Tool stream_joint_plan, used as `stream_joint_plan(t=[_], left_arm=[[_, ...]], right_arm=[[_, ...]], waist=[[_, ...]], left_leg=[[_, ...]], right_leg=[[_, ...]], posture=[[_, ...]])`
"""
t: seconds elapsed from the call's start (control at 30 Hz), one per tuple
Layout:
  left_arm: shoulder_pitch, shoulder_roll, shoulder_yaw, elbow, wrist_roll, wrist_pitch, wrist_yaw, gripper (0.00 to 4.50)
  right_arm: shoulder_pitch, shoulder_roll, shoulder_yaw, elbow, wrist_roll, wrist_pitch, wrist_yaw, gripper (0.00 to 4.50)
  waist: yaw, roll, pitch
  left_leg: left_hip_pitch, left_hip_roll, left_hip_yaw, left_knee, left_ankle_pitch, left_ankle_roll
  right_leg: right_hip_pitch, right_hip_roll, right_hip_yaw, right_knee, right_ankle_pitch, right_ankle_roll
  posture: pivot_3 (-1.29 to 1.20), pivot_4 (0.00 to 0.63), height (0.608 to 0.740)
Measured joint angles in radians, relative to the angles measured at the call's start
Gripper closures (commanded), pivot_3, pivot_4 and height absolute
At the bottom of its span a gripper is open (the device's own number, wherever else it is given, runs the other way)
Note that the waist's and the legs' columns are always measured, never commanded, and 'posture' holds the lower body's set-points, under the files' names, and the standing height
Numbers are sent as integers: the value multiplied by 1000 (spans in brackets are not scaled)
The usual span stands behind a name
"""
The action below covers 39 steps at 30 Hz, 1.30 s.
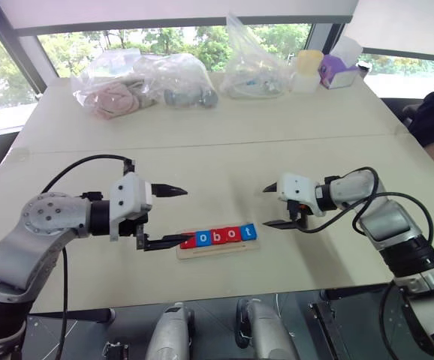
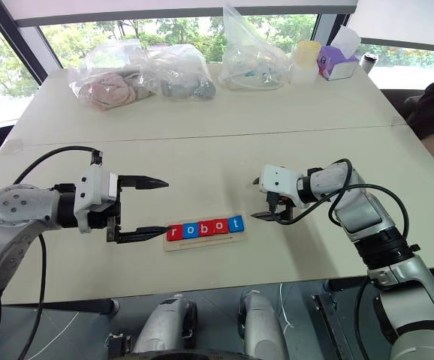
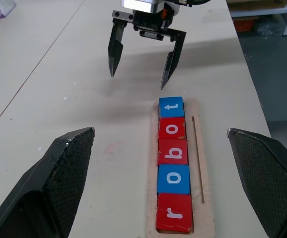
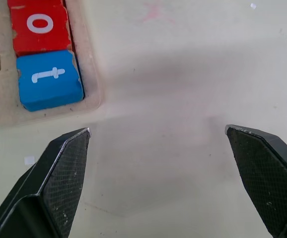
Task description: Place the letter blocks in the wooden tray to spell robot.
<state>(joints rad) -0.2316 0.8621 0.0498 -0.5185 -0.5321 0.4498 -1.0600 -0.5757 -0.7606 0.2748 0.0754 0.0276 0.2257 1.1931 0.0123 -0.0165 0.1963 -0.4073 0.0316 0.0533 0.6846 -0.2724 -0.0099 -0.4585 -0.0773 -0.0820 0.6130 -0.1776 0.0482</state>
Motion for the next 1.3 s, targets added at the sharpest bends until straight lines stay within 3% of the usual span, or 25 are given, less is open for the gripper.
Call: stream_joint_plan(t=[0.7,1.0,1.3], left_arm=[[-1,-2,-6,5,1,-1,14,0],[4,-3,-6,5,1,-2,19,0],[63,5,18,5,0,3,36,0]], right_arm=[[29,49,16,-72,-2,33,-2,23],[34,13,-2,-82,1,46,0,23],[207,-112,-189,-414,207,311,16,23]], waist=[[0,0,0],[1,0,0],[1,0,0]], left_leg=[[0,0,0,0,0,0],[0,0,0,0,0,0],[0,0,-1,0,0,0]], right_leg=[[0,0,0,0,0,0],[0,0,0,0,0,0],[0,0,0,0,-1,1]], posture=[[0,150,740],[0,150,740],[0,150,740]])
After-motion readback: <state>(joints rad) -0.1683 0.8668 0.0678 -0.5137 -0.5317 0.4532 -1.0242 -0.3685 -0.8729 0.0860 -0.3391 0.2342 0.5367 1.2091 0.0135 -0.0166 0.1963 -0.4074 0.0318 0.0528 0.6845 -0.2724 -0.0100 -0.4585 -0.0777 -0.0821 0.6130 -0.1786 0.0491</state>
